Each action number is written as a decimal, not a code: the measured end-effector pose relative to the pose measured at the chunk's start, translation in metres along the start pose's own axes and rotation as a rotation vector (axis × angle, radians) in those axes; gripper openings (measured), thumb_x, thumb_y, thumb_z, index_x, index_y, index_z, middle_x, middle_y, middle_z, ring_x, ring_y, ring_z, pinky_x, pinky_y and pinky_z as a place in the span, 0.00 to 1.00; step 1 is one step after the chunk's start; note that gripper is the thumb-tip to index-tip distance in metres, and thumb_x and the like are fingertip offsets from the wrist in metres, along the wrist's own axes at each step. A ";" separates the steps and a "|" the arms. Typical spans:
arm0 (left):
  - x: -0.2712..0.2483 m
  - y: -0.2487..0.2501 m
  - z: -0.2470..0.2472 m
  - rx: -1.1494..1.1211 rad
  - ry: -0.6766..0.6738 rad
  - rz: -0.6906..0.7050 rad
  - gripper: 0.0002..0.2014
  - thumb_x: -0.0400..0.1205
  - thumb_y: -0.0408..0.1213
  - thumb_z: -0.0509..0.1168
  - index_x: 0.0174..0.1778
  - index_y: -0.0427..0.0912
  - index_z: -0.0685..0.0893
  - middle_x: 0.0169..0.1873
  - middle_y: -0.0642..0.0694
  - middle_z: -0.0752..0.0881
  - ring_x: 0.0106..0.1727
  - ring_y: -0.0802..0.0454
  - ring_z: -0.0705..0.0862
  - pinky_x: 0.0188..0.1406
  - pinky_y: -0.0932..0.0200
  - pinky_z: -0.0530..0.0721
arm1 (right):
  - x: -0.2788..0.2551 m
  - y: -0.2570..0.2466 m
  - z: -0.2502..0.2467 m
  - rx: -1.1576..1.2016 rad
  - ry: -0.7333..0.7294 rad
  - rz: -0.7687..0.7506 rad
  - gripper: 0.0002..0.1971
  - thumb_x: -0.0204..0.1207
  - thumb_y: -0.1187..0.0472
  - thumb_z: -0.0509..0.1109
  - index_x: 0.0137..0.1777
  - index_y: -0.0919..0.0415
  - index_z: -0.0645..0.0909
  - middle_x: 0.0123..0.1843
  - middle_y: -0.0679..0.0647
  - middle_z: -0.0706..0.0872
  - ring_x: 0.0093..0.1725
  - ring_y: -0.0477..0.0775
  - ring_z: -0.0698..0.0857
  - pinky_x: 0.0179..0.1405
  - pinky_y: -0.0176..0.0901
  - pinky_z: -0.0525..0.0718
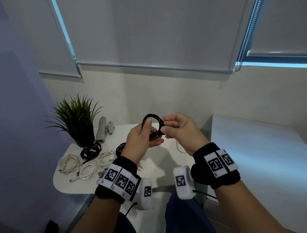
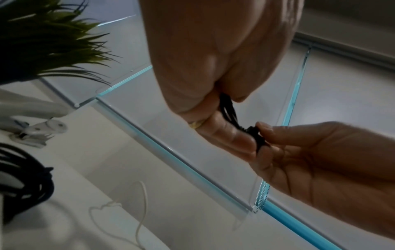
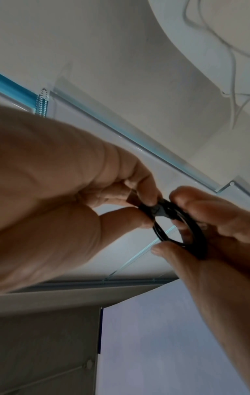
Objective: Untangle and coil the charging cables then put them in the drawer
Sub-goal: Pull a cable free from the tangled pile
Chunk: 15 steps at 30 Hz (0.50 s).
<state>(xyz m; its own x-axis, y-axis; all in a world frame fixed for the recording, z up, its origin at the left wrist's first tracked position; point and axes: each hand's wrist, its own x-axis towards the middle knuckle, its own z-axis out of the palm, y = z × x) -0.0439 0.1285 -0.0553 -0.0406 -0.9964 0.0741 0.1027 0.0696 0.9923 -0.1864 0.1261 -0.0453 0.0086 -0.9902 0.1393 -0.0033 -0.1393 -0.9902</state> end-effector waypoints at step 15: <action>-0.002 0.007 0.010 0.016 -0.033 0.113 0.15 0.89 0.46 0.45 0.53 0.44 0.75 0.37 0.39 0.89 0.35 0.43 0.89 0.27 0.61 0.83 | 0.000 0.000 0.004 0.097 -0.036 0.000 0.11 0.71 0.77 0.71 0.50 0.65 0.84 0.41 0.58 0.86 0.39 0.55 0.89 0.42 0.45 0.88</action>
<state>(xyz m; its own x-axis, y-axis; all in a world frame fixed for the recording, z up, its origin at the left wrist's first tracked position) -0.0531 0.1311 -0.0475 -0.0626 -0.9801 0.1884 0.0927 0.1823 0.9789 -0.1828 0.1261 -0.0450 0.0446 -0.9890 0.1411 0.0931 -0.1365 -0.9863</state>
